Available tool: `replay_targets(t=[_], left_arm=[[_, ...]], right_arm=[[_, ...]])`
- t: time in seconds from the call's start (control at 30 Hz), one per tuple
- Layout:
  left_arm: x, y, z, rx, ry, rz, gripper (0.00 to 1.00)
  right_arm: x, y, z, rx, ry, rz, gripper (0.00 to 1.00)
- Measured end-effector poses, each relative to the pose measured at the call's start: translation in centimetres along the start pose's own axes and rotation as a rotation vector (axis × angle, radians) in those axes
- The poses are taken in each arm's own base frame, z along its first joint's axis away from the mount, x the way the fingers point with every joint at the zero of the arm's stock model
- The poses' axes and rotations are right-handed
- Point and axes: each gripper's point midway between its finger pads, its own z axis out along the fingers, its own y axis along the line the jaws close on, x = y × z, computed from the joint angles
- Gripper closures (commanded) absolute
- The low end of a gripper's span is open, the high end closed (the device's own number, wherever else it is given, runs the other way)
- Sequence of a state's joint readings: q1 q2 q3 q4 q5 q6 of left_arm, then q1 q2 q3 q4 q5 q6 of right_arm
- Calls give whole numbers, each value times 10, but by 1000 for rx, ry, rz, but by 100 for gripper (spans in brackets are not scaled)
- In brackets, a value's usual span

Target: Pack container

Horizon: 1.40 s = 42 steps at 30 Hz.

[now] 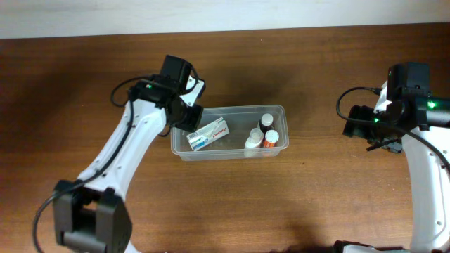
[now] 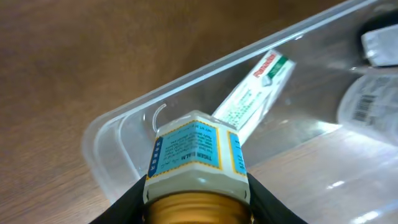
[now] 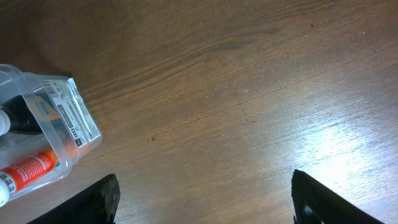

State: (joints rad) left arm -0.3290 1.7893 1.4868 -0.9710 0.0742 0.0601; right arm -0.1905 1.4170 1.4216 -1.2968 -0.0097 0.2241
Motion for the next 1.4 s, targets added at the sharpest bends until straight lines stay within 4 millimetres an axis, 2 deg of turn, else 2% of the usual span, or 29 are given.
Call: replay_targets(t=[0.07,0.1,0.23,0.37,0.43,0.5,0.57,0.7,0.77,0.83,0.9,1.03,1.17,1.3,1.37,1.4], left_arm=[[4,1,12,-1,33,2,13],[5,2,15,-4,41,3,1],[6,4,21,-19,57,7,1],[10,6,14,-36,73,2,1],[7,10,3,-66,49,-9,1],[1,17,-21,-108,-14,-33,1],[-11,28,-62,-148,-137,-85,1],[-18,67,-109,-203,-280,-240,1],[-14,95,-121,-238,-313,-351,1],[-7,119,-124,-265,-321,-458,0],[-2,134,-125,-282,-323,-522,1],[7,146,-126,-294,-312,-579,0],[18,143,-123,-292,-266,-584,1],[25,135,-131,-293,-306,-533,1],[34,120,-142,-288,-365,-479,0],[40,110,-150,-280,-410,-448,1]], right_arm=[[0,0,0,0,0,0,20],[0,0,0,0,0,0,20],[0,0,0,0,0,0,20],[0,2,0,-9,1,-5,20],[-2,6,0,-30,-6,-28,20],[-4,14,0,-49,-20,-70,20],[-9,36,-3,-81,-59,-153,12],[-31,81,-15,-155,-197,-278,2],[-39,104,-22,-200,-261,-331,2],[-46,117,-26,-227,-308,-352,2],[-57,127,-28,-247,-353,-358,2],[-57,127,-25,-240,-346,-386,1],[-41,117,-22,-215,-282,-373,1],[-35,105,-50,-200,-374,-336,1],[-18,95,-77,-218,-489,-328,1],[-11,91,-83,-225,-517,-327,1]])
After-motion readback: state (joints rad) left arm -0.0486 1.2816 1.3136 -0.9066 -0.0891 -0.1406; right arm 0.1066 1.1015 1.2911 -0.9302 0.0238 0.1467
